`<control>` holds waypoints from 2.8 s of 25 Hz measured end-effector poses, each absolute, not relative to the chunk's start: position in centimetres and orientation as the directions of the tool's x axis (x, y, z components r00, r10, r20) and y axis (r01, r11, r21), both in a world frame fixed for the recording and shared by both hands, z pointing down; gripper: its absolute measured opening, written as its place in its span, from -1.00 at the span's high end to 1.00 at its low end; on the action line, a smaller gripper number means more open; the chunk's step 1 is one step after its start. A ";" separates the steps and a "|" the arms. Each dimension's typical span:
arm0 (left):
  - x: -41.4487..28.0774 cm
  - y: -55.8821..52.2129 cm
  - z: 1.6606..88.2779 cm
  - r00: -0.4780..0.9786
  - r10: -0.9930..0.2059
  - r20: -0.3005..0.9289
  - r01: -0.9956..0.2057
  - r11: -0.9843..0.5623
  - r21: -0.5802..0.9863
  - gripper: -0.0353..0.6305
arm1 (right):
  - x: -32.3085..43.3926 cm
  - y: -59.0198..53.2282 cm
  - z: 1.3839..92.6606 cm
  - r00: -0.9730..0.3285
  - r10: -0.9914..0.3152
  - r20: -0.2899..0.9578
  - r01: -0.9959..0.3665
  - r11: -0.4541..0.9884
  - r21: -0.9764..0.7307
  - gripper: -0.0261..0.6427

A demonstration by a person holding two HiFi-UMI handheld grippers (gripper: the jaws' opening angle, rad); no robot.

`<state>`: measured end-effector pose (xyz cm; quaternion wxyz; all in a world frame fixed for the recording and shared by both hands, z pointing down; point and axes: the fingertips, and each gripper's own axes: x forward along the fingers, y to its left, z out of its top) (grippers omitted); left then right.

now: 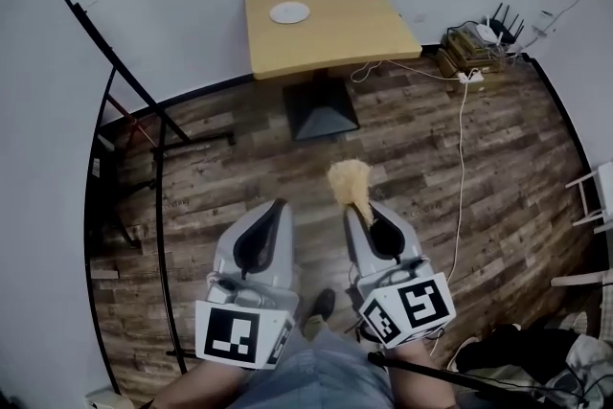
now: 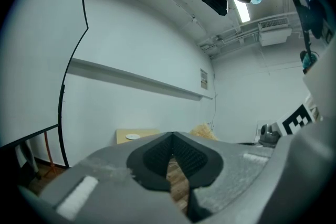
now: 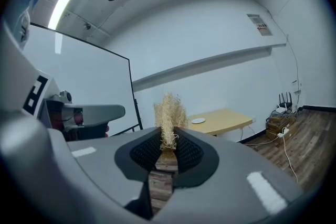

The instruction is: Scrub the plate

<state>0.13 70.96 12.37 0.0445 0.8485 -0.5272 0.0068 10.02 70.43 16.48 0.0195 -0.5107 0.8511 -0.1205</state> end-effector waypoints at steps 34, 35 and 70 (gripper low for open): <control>-4.3 41.5 12.8 0.483 -0.875 0.034 -0.869 -0.474 0.144 0.83 | 6.1 40.8 14.7 -0.462 -0.881 0.100 -0.879 0.439 -0.189 0.74; -3.9 40.9 13.2 0.485 -0.874 0.045 -0.868 -0.474 0.145 0.83 | 6.6 40.3 14.9 -0.459 -0.882 0.104 -0.879 0.435 -0.194 0.74; -0.8 15.0 12.5 0.177 -0.974 0.143 -0.980 -0.160 0.119 0.83 | 10.4 10.1 14.2 -0.707 -0.705 0.047 -0.686 0.668 -0.289 0.74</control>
